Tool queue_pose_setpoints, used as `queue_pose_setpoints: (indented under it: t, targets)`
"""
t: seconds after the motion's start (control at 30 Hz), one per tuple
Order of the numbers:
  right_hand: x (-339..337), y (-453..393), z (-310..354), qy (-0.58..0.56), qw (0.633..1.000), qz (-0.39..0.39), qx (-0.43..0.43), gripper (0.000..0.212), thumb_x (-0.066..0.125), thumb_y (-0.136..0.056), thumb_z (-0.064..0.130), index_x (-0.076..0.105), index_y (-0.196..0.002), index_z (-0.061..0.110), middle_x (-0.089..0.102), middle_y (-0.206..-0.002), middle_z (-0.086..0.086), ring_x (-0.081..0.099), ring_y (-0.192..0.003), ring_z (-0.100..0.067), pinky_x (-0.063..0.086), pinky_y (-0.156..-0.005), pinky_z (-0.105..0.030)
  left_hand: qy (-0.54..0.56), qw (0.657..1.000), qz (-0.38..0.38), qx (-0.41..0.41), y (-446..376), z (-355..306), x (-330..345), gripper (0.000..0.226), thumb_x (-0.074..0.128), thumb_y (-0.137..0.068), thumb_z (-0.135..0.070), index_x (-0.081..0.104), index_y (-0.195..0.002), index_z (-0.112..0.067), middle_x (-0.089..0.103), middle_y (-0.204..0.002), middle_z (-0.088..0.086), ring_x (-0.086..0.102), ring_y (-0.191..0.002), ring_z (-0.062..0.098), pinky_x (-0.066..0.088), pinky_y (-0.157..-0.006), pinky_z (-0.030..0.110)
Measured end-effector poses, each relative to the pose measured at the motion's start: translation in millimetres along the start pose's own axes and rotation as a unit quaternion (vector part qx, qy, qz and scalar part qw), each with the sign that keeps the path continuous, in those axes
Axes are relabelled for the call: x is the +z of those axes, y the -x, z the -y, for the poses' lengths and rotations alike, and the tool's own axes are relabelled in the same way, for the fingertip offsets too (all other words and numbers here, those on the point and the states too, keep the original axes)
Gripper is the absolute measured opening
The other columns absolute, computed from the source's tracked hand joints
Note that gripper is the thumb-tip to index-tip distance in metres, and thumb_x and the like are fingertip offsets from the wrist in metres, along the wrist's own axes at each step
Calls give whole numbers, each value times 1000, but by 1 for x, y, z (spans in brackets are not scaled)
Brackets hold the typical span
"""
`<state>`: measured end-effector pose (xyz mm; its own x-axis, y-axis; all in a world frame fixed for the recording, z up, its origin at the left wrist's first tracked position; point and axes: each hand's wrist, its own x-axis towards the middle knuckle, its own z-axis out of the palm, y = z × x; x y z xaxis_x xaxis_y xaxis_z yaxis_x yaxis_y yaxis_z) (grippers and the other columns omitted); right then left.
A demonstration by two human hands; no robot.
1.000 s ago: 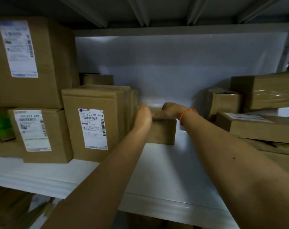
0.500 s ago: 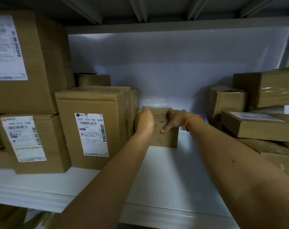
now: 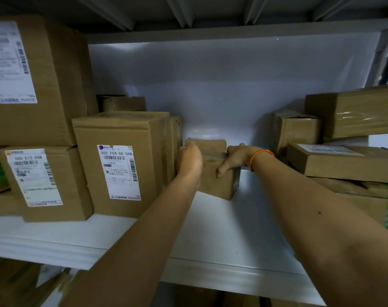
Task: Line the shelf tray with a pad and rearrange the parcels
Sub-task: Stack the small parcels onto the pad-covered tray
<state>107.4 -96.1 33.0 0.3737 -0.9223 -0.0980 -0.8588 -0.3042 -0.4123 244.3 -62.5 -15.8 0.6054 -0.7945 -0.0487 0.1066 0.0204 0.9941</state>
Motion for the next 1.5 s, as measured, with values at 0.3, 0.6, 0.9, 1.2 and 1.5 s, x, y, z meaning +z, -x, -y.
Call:
queue_pose_setpoints:
  t: [0.3, 0.6, 0.9, 1.2, 1.5]
  targets:
    - [-28, 45, 4, -108, 991, -67, -34, 55, 79, -72, 41, 52, -111, 12, 57, -107, -6, 56, -92, -24, 43, -64, -29, 53, 997, -47, 42, 59, -22, -4, 77, 27, -70, -53, 51, -132, -14, 58, -131, 13, 58, -114, 36, 46, -99, 52]
    - [-54, 85, 0, -287, 934, -204, -60, 51, 71, -59, 64, 60, -92, 26, 64, -107, -2, 62, -95, -25, 53, -89, -45, 93, 986, -108, 84, 135, -50, 1, 44, 31, -97, -26, 45, -132, -4, 50, -138, 14, 48, -122, 34, 37, -106, 41]
    - [-70, 118, -13, -596, 801, -55, 10, 48, 61, -75, 55, 62, -108, 19, 69, -111, -8, 65, -99, -26, 49, -93, -43, 141, 977, -120, 105, 156, -56, 8, 48, 24, -103, -26, 30, -145, -5, 38, -148, 12, 44, -116, 22, 30, -94, 29]
    - [-75, 119, -42, -687, 723, -33, 60, 39, 51, -83, 45, 64, -109, 18, 64, -112, -10, 61, -102, -32, 51, -83, -48, 130, 977, -121, 119, 167, -58, 16, 48, 23, -103, -25, 28, -146, -5, 34, -151, 12, 35, -136, 26, 26, -103, 31]
    - [-81, 119, -49, -720, 693, 6, 25, 40, 48, -85, 49, 64, -103, 18, 68, -97, -5, 66, -87, -25, 53, -79, -42, 148, 973, -125, 128, 163, -61, 19, 36, 26, -101, -23, 44, -126, -6, 41, -106, 0, 43, -102, 19, 30, -96, 33]
